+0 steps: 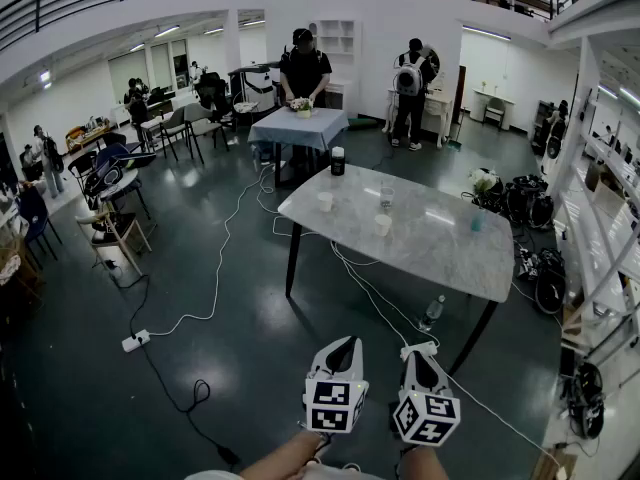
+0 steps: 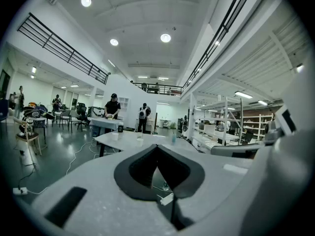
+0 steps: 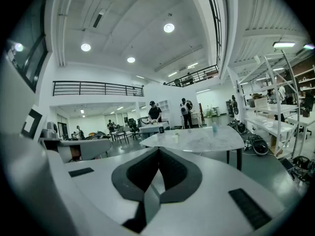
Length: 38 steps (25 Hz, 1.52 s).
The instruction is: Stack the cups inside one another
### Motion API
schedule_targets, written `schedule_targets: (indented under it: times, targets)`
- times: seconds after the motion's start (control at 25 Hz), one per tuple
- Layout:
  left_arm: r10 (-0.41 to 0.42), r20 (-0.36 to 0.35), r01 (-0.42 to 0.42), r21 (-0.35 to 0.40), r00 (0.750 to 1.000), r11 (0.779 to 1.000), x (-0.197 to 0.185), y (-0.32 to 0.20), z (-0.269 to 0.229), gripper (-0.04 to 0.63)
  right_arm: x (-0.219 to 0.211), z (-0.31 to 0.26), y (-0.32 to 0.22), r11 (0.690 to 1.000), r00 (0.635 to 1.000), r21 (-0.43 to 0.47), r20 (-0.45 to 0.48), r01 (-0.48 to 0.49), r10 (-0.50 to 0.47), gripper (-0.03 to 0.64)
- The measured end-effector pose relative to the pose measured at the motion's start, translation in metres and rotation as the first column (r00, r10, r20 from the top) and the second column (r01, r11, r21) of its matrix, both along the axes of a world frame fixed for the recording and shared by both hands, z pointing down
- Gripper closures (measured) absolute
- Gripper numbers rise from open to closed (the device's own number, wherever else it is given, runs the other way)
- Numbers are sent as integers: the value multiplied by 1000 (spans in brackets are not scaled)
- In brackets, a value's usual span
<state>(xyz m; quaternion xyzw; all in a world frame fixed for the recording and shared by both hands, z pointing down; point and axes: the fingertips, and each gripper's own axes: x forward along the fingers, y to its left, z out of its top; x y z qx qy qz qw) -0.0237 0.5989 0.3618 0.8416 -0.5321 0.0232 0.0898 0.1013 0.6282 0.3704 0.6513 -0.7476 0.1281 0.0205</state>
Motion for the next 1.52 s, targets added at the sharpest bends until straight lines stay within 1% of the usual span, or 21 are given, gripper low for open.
schedule_targets:
  times: [0.36, 0.56, 0.64, 0.8, 0.96, 1.2, 1.52]
  targets:
    - [-8, 3, 8, -6, 1000, 1000, -6, -1, 5, 600, -8, 8, -1, 1000, 1000, -13, -4, 13, -13, 609]
    - [-10, 8, 10, -16, 1000, 1000, -10, -4, 12, 600, -11, 11, -7, 1000, 1000, -15, 18, 14, -14, 609]
    - [-14, 9, 14, -12, 1000, 1000, -14, -9, 12, 600, -12, 10, -11, 1000, 1000, -17, 20, 8, -7, 609]
    - [-11, 21, 12, -27, 1000, 1000, -26, -19, 12, 600, -20, 10, -23, 1000, 1000, -22, 30, -3, 3, 609]
    - [-14, 33, 14, -16, 999, 1000, -41, -31, 13, 600, -30, 11, -35, 1000, 999, -17, 39, -19, 20, 609]
    - [9, 44, -8, -19, 999, 1000, -63, -41, 19, 600, -43, 18, -44, 998, 998, -18, 37, -59, 59, 609]
    - [21, 53, -18, -51, 998, 999, -67, -65, 36, 600, -40, 30, -63, 995, 996, -55, 31, -87, 89, 609]
